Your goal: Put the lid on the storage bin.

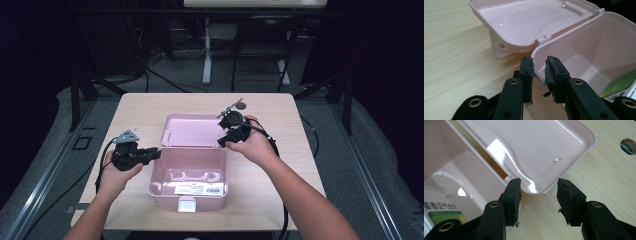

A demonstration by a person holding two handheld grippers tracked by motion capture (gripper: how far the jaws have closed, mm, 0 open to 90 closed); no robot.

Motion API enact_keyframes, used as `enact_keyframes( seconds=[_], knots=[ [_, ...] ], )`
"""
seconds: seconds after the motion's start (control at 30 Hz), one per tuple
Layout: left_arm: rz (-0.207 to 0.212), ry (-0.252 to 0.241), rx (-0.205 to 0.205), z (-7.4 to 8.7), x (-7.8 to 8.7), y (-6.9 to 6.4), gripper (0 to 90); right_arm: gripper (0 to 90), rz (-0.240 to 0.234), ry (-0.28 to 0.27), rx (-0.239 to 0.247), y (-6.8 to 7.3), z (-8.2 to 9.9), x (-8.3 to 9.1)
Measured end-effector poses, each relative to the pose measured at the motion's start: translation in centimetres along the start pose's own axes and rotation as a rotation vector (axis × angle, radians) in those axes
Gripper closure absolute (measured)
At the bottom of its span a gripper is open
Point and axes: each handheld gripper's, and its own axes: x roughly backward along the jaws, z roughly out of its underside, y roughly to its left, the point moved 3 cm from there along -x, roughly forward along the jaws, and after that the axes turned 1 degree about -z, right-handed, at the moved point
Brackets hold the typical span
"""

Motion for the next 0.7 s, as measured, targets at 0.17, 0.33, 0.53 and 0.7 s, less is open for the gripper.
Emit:
enact_keyframes(
  seconds=[0.17,0.33,0.53,0.7],
  knots=[
    [-0.007,0.002,0.001,0.0,0.0,-0.1,74.7,53.7,0.020,-0.016,-0.031,-0.8,-0.2,-0.7],
    [-0.021,-0.002,-0.003,0.0,-0.1,-0.2,74.8,53.7,0.031,-0.022,-0.067,-1.6,0.0,-1.3],
    [-0.027,0.003,-0.002,0.0,-0.1,-0.2,74.8,53.7,0.035,-0.019,-0.130,-2.8,0.0,-1.7],
    [-0.020,-0.001,0.002,0.0,-0.1,-0.2,74.8,53.7,0.042,-0.026,-0.157,-3.7,0.0,-2.1]
  ],
)
